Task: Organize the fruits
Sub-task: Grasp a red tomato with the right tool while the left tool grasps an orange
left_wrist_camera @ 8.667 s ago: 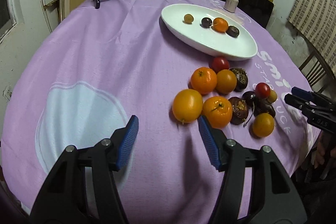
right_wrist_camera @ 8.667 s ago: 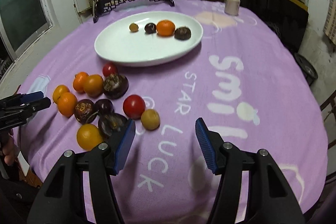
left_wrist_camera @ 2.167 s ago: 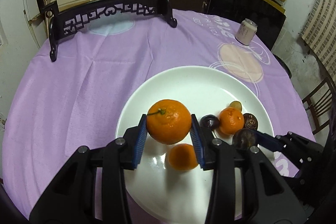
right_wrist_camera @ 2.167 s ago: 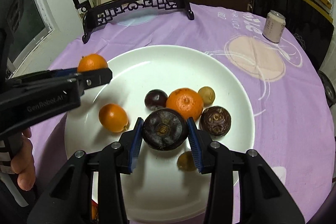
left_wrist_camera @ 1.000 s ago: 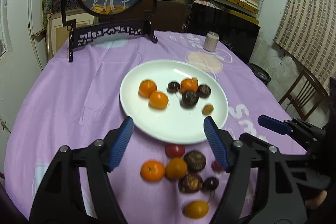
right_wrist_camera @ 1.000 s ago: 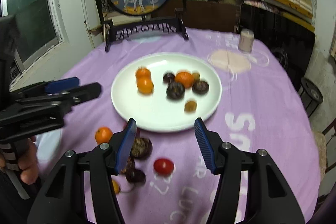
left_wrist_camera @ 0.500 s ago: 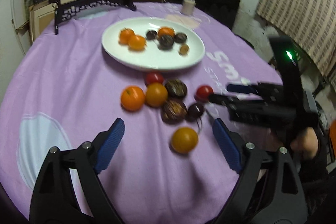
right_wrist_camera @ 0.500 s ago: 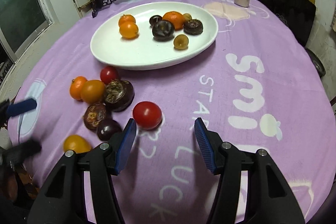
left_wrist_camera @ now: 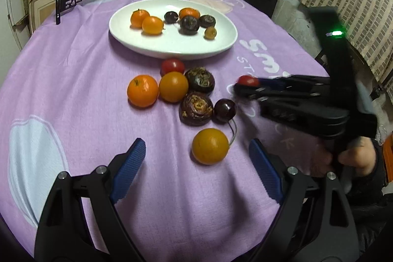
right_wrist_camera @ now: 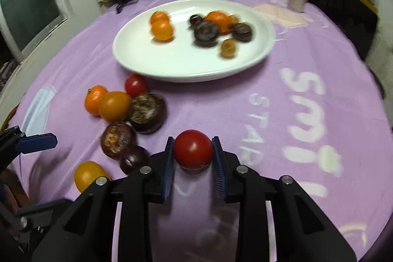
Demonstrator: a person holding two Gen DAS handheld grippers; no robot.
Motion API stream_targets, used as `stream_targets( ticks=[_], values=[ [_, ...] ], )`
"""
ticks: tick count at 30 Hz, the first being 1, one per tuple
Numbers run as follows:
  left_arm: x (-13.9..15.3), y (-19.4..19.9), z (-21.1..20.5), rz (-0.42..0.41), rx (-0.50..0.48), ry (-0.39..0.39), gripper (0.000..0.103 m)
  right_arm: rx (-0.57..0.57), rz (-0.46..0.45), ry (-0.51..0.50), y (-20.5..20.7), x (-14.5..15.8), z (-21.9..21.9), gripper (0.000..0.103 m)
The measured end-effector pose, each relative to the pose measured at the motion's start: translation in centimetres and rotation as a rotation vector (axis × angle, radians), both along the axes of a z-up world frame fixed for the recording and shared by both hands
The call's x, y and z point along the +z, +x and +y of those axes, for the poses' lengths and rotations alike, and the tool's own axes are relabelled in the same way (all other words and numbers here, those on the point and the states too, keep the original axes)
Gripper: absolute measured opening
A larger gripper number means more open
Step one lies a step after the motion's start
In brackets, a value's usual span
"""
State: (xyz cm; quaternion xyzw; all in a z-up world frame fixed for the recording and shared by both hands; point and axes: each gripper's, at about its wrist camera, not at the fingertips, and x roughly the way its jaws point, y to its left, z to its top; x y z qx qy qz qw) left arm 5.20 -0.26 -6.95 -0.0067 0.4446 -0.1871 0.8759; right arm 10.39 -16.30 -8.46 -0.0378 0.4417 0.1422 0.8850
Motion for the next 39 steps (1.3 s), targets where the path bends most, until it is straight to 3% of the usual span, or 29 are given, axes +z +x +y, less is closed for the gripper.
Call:
stream_targets(
  ticks=[7, 10, 15, 16, 17, 31, 39],
  values=[
    [-0.9, 1.0, -0.3, 0.039, 0.03, 0.002, 0.081, -0.046, -0.022, 0.015, -2.8, 0.8, -3.1, 0.031],
    [-1.7, 1.2, -1.5, 0.073, 0.009, 0.019, 0.065, -0.05, -0.019, 0.035, -3.5, 0.7, -3.7, 0.031],
    [-2.4, 1.3, -2.1, 0.054, 0.033, 0.075, 0.055, -0.045, -0.023, 0.055, -4.2, 0.6, -4.0, 0.031],
    [-2.3, 1.2, -2.1, 0.049, 0.036, 0.07, 0.038, -0.042, -0.023, 0.058, -4.3, 0.5, -4.0, 0.031],
    [-2.1, 1.0, -2.0, 0.042, 0.039, 0.067, 0.036, -0.04, -0.024, 0.06, -4.4, 0.6, -3.9, 0.031],
    [1.5, -0.2, 1.4, -0.034, 0.099, 0.022, 0.036, -0.011, -0.042, 0.072, -4.8, 1.7, -2.8, 0.031],
    [3.8, 3.0, 2.7, -0.076, 0.136, 0.021, 0.036, 0.009, -0.049, 0.048, -3.7, 2.3, -1.6, 0.031]
  ],
)
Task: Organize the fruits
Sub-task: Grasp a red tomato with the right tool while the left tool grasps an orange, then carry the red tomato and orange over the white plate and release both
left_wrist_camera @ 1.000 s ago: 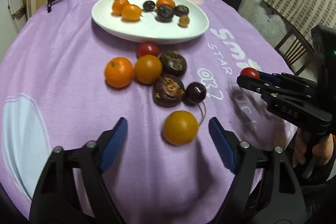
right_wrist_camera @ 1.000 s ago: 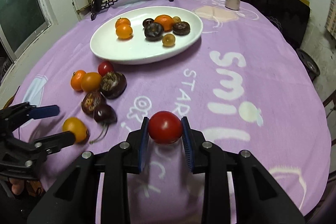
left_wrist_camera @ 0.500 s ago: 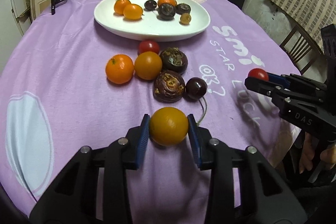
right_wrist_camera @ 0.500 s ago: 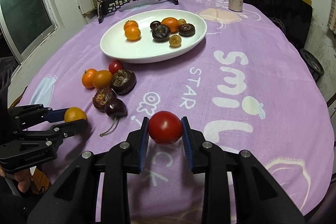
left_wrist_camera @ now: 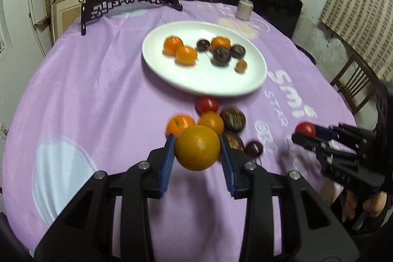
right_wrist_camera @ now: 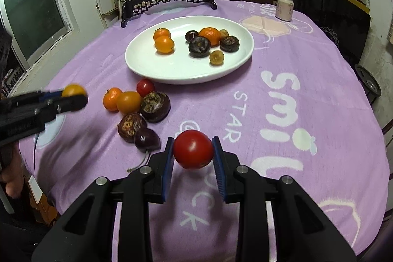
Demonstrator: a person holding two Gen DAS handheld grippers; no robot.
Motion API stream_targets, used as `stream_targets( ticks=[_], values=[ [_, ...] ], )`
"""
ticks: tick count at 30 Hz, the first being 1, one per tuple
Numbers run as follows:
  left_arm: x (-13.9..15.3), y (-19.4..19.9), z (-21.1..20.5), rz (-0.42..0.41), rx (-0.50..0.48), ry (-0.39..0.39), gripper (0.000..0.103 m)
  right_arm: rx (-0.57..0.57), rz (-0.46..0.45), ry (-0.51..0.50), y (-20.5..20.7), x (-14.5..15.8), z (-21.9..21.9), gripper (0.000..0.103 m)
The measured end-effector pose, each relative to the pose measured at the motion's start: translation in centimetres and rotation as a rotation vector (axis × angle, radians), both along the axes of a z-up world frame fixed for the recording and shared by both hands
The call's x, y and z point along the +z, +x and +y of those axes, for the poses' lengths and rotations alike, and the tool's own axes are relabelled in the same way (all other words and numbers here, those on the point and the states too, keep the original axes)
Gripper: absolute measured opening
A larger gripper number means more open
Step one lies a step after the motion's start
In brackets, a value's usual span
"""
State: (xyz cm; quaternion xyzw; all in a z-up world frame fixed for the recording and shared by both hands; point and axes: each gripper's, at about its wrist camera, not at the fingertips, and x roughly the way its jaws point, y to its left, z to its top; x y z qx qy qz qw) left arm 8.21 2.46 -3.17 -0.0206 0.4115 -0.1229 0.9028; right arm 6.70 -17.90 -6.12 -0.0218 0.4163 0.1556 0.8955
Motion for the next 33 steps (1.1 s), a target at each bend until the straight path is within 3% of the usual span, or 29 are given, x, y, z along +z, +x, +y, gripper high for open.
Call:
stream_targets(
  ticks=[8, 13, 17, 19, 22, 28, 30, 32, 33],
  values=[
    [3.8, 7.6, -0.5, -0.071, 0.038, 0.029, 0.036, 0.028, -0.03, -0.022, 4.9, 2.5, 1.3, 0.031],
    [5.6, 15.2, -2.4, -0.074, 0.06, 0.03, 0.036, 0.022, -0.03, -0.049, 12.4, 4.2, 3.0, 0.031],
    [4.8, 21.0, -3.1, -0.04, 0.101, 0.011, 0.036, -0.03, -0.054, -0.068, 18.1, 4.1, 3.4, 0.031],
    [3.7, 22.1, -2.9, -0.02, 0.105, -0.014, 0.036, -0.022, -0.035, -0.043, 19.2, 2.9, 3.1, 0.031],
    [2.2, 23.1, -3.2, 0.001, 0.09, 0.023, 0.036, -0.018, 0.028, -0.039, 20.0, 0.9, 2.6, 0.031],
    [0.5, 24.3, -3.4, 0.036, 0.099, 0.026, 0.04, -0.024, 0.008, -0.056, 19.9, 0.9, 2.7, 0.031],
    [0.8, 24.1, -3.5, 0.02, 0.096, 0.025, 0.053, -0.039, -0.01, -0.075, 19.9, 1.0, 2.7, 0.04],
    [1.5, 23.5, -3.5, -0.011, 0.098, 0.027, 0.055, -0.055, -0.027, -0.082, 19.7, 1.2, 2.6, 0.051],
    [1.9, 23.1, -3.6, -0.019, 0.095, 0.023, 0.055, -0.06, -0.032, -0.077, 19.7, 1.4, 2.4, 0.051]
  ],
)
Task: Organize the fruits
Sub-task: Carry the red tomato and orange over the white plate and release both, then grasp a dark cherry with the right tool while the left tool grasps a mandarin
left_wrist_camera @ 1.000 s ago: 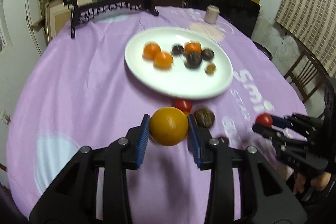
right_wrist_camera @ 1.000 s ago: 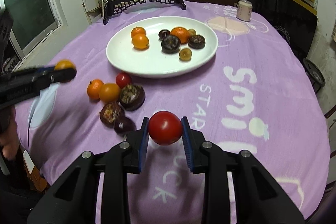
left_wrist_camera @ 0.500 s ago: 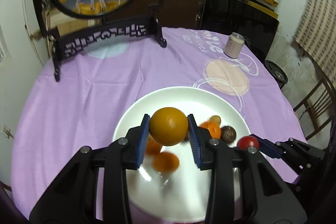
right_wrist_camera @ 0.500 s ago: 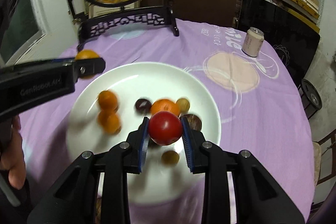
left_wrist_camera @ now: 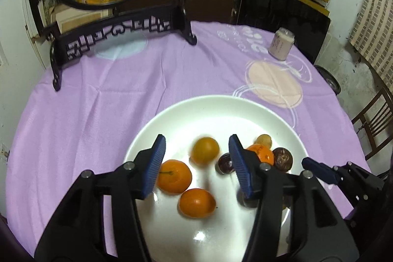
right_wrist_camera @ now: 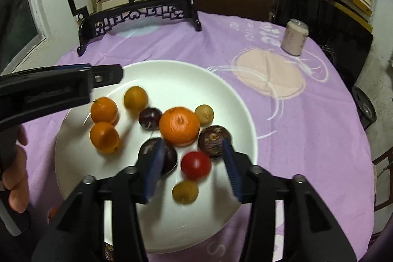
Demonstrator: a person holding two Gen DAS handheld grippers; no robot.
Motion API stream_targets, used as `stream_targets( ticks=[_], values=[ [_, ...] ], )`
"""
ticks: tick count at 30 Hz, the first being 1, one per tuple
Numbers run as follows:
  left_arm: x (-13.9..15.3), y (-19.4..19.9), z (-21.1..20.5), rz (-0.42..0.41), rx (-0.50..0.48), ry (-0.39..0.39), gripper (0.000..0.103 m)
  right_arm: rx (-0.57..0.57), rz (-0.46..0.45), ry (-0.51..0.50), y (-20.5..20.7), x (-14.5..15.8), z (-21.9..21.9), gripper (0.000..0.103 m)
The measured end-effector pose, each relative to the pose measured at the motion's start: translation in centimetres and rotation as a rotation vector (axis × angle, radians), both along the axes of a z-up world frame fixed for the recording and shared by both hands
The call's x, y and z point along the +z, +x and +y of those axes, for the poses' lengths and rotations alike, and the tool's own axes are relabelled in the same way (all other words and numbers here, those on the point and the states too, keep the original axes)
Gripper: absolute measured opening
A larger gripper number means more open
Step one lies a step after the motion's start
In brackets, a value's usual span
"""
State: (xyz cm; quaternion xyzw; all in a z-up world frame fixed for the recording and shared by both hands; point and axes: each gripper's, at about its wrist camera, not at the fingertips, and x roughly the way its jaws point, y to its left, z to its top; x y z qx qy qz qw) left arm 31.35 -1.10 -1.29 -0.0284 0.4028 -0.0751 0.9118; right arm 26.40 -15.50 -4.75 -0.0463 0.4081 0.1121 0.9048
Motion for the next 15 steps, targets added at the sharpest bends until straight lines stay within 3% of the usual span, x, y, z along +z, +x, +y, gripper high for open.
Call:
stream_targets(
  ticks=[4, 9, 15],
  values=[
    [1.6, -3.0, 0.6, -0.029, -0.005, -0.021, 0.057, -0.024, -0.006, 0.043, -1.4, 1.5, -1.2, 0.051],
    [3.8, -11.6, 1.9, -0.136, -0.032, -0.016, 0.072, 0.001, -0.073, 0.04, -8.2, 3.5, -2.5, 0.054],
    [2.2, -18.9, 3.1, -0.16, -0.044, -0.012, 0.075, 0.015, -0.02, 0.064, -14.2, 1.7, -2.7, 0.058]
  ],
)
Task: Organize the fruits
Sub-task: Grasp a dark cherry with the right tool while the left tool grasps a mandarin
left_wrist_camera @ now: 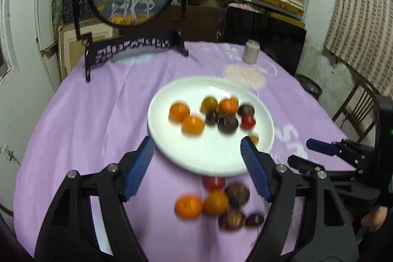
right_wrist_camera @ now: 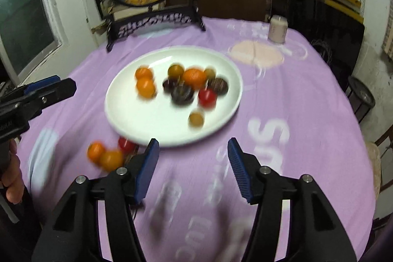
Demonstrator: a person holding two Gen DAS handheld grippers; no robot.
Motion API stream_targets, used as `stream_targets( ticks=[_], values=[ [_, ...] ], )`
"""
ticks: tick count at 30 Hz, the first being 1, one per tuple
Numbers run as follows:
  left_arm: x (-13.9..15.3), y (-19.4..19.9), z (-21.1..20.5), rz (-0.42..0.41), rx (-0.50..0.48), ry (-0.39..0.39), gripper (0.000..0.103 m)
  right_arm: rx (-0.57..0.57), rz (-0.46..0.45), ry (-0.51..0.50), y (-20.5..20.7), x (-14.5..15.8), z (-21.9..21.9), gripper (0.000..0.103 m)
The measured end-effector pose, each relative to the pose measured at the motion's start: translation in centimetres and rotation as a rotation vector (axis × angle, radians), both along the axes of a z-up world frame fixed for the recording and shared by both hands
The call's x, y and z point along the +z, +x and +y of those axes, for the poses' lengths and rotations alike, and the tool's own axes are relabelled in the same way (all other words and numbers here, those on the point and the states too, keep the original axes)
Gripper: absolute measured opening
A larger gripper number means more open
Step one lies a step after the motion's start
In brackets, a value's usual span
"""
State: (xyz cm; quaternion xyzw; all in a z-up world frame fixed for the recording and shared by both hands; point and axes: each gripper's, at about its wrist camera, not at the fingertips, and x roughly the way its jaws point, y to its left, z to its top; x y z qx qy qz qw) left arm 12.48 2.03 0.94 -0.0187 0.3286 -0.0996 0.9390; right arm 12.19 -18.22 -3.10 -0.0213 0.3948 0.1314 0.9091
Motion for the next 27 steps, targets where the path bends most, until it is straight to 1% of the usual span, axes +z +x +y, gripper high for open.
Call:
stream_targets(
  ticks=[2, 4, 7, 10, 14, 19, 22, 24, 25, 26, 27],
  values=[
    [-1.1, -1.3, 0.3, 0.015, 0.026, 0.039, 0.075, 0.005, 0.005, -0.017, -1.0, -0.2, 0.4, 0.058],
    [-2.0, -1.9, 0.9, 0.039, 0.041, 0.052, 0.075, 0.015, 0.013, -0.014, -1.7, -0.4, 0.8, 0.059],
    [-3.0, -2.6, 2.3, 0.074, 0.068, 0.023, 0.075, 0.047, 0.04, -0.003, -2.1, -0.8, 1.9, 0.059],
    [-3.6, -3.2, 3.6, 0.087, 0.088, 0.008, 0.075, 0.113, 0.079, 0.007, -2.6, -1.5, 3.5, 0.059],
    [-4.2, -4.0, 5.5, 0.101, 0.116, -0.003, 0.075, 0.192, 0.107, -0.045, -4.2, -2.6, 6.0, 0.059],
    [-4.9, -4.3, 6.9, 0.119, 0.12, -0.03, 0.075, 0.194, 0.169, -0.055, -4.4, -4.3, 6.9, 0.059],
    [-5.3, -4.0, 6.9, 0.135, 0.114, -0.033, 0.075, 0.178, 0.176, -0.059, -3.7, -4.9, 6.9, 0.059],
    [-5.7, -4.0, 6.9, 0.152, 0.109, -0.036, 0.075, 0.176, 0.194, -0.059, -3.2, -5.7, 6.9, 0.056],
    [-5.8, -3.9, 6.9, 0.159, 0.105, -0.036, 0.075, 0.182, 0.201, -0.053, -3.1, -6.1, 6.9, 0.05],
    [-5.9, -3.9, 6.8, 0.163, 0.1, -0.033, 0.075, 0.189, 0.209, -0.045, -2.9, -6.4, 6.9, 0.04],
    [-6.0, -3.9, 6.7, 0.165, 0.097, -0.028, 0.075, 0.192, 0.194, -0.046, -3.0, -6.4, 6.9, 0.038]
  ],
)
